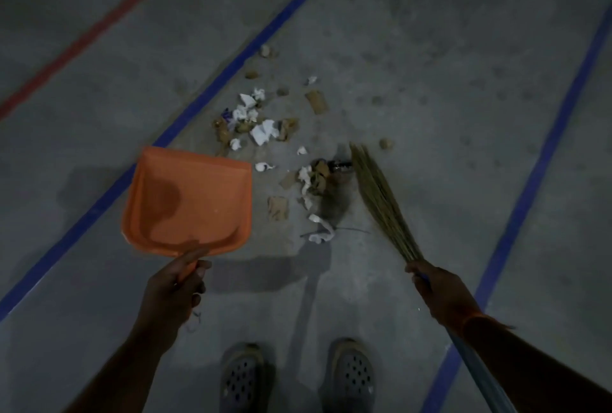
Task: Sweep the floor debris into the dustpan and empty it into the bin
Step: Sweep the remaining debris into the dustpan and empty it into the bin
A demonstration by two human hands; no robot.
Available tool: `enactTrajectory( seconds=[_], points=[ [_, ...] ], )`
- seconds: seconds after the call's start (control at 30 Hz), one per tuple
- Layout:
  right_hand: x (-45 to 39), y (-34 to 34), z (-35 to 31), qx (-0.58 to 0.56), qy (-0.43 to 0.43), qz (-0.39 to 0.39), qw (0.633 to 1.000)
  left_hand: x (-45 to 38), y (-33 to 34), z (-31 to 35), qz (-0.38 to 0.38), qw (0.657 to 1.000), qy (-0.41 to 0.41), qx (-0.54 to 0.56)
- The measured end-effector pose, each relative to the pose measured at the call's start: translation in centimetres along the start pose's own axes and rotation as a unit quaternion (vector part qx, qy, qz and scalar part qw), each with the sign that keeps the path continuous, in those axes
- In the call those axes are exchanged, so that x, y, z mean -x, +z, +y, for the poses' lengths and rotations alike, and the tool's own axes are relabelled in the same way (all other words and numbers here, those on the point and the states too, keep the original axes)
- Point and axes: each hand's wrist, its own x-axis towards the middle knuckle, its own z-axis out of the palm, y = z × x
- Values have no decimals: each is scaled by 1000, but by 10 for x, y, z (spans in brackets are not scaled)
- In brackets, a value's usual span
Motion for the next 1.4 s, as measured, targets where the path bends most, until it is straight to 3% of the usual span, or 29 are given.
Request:
enactTrajectory(
  seconds=[0.1, 0.23, 0.4, 0.53, 0.63, 0.83, 1.1, 1.4],
  points=[
    [18, 27, -4, -31, 30, -25, 999, -3, 7, -3, -28, 999, 12, -10],
    [13, 63, -46, -34, -5, -47, 998, -10, -6, -4, -54, 998, 27, -32],
    [15, 75, -102, -181, 45, 3, 982, -12, -32, 6, -62, 996, 39, -48],
    [57, 86, -94, -192, 85, 39, 977, -13, -56, 11, -78, 995, 28, -52],
    [97, 104, -75, -164, 119, 28, 979, -13, -65, 11, -83, 995, 18, -46],
    [125, 164, -83, -236, 213, -28, 948, -20, -71, -6, -103, 994, 16, -37],
    [42, 216, -159, -305, 153, -9, 940, -31, -89, -42, -114, 992, 22, -58],
    [0, 177, -208, -384, 110, 47, 916, -33, -111, -30, -92, 995, 21, -35]
  ],
)
